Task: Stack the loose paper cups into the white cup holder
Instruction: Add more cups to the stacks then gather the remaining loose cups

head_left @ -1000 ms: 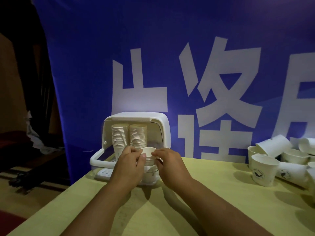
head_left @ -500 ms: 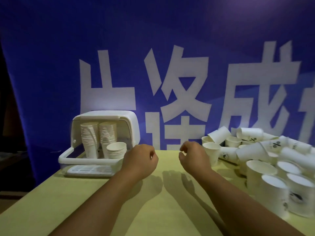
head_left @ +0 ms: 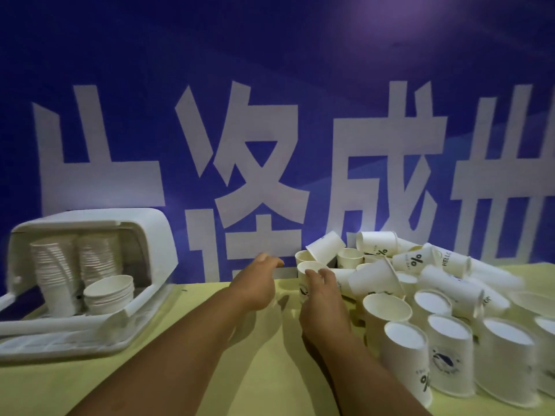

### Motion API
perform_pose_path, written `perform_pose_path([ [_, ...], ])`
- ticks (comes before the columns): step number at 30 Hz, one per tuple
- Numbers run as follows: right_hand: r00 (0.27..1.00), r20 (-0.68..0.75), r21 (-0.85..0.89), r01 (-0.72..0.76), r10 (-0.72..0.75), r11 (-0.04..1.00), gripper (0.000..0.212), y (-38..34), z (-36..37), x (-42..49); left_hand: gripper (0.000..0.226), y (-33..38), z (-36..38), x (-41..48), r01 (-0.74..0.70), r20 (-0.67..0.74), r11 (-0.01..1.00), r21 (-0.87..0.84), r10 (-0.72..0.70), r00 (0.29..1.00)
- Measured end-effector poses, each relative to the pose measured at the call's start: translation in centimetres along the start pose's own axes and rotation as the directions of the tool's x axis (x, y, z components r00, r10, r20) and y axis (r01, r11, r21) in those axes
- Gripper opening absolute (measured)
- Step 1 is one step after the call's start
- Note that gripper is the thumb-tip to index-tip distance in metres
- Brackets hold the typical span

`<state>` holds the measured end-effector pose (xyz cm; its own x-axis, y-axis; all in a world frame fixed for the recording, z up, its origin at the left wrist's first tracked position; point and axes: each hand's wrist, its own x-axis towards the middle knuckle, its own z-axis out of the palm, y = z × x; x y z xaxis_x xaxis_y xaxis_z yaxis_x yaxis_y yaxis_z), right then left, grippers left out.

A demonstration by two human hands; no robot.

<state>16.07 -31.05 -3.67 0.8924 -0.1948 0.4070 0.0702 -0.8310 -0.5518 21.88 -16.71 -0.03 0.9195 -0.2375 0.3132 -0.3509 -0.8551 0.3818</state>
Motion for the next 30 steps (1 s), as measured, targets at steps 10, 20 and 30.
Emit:
perform_pose_path([
  [10,0.998,-0.02,-0.277,-0.07,0.067,0.958,0.06,1.9,1.3,2.3,0.031,3.1,3.4,6.1,-0.026,0.121,0.998,-0.057,0.033,0.992],
  [20,0.987,-0.152,-0.016,-0.046,0.043,0.999,0.041,0.6,1.3,1.2,0.016,-0.7,0.2,2.5,0.138,-0.109,0.99,0.014,-0.136,0.985],
  [30,0.994,-0.082,0.094,0.079,-0.071,0.992,0.028,-4.1,0.8,-0.7,0.011,-6.4,-6.9,-7.6,0.126,-0.221,0.991,0.047,-0.113,0.969],
])
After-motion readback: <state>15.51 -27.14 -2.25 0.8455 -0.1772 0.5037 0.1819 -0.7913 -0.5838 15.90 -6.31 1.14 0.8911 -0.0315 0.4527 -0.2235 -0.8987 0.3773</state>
